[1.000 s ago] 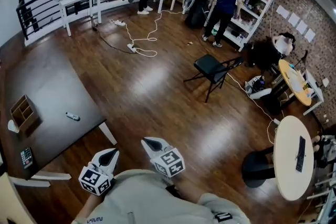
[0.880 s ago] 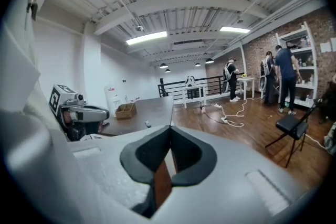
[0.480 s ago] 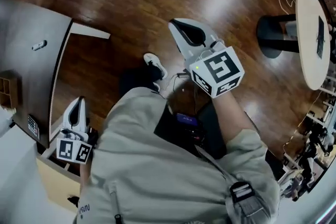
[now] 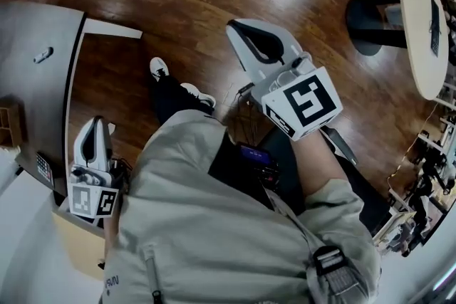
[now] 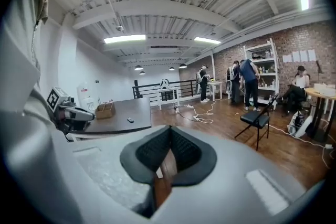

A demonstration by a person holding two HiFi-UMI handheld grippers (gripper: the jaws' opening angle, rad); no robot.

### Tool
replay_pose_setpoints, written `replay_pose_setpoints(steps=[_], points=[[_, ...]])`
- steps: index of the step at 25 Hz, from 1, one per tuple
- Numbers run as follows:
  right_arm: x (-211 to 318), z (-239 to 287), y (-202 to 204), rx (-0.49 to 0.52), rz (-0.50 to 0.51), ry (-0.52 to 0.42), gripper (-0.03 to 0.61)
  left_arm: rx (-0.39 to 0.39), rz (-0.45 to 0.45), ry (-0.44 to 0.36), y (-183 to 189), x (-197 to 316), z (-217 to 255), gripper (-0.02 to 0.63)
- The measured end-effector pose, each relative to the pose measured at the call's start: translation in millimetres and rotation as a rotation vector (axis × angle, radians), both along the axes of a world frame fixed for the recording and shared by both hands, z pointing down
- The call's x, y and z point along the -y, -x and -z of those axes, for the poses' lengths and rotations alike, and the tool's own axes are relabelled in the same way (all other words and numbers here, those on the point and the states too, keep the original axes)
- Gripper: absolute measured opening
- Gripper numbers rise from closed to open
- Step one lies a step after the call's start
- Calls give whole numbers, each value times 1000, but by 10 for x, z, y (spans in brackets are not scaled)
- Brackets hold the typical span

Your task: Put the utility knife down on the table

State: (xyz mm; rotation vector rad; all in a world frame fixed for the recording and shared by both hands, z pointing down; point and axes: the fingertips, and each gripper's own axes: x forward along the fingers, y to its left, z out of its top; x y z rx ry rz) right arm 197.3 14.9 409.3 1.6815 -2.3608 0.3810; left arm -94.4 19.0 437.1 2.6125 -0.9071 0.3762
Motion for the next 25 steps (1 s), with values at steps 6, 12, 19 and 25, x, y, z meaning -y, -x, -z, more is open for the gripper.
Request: replay_pose_setpoints(steps=[6,12,19,25], points=[[147,206,129,-42,25,-78,-2,-8,41,-68,19,65,171,-12],[362,258,401,-38,78,-88,-2,-58,133,-63,161,244,250,-12],[260,356,451,-7,101,-107,-2,-100,134,-78,-167,145,325,-14],[218,331,784,11,149,-98,-2,-136,166,-108,-64,153,385,-15]])
